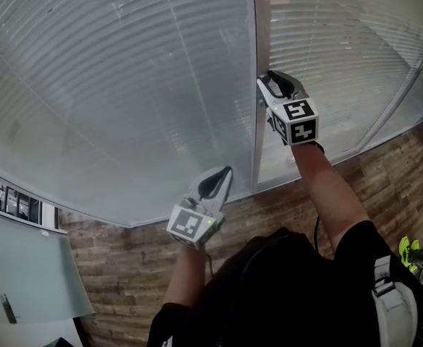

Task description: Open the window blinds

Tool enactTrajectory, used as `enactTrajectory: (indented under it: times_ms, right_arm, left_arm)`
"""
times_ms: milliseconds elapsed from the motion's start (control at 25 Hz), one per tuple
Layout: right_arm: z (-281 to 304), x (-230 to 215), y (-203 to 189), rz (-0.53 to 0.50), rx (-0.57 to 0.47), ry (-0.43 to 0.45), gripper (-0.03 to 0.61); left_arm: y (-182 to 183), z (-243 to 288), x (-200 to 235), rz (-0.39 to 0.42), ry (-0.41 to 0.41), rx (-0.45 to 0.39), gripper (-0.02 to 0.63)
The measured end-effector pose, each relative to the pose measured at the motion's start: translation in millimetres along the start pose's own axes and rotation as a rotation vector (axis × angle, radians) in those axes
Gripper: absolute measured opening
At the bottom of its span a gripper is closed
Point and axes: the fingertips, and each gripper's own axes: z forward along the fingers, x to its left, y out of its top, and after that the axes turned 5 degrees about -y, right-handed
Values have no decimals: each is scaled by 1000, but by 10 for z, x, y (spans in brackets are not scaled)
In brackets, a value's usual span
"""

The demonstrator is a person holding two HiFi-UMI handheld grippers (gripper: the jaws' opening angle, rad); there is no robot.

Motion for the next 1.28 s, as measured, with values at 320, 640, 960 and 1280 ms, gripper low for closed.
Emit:
enactTrajectory:
  times_ms: [320, 640, 960, 1280]
  right_arm:
    - [-6, -21, 20, 135, -13, -10, 132]
    - [-11, -60, 41, 336, -25, -11, 132]
    - [-9, -53, 46, 309, -25, -14, 132]
    - [-6, -54, 37, 305, -21, -5, 132]
  left_arm:
    - [0, -16, -10, 2, -2, 6, 5]
    - [73, -6, -22, -8, -2, 15, 5]
    - [11, -19, 0, 22, -1, 9, 4]
    - [9, -23, -5, 7, 1, 0, 5]
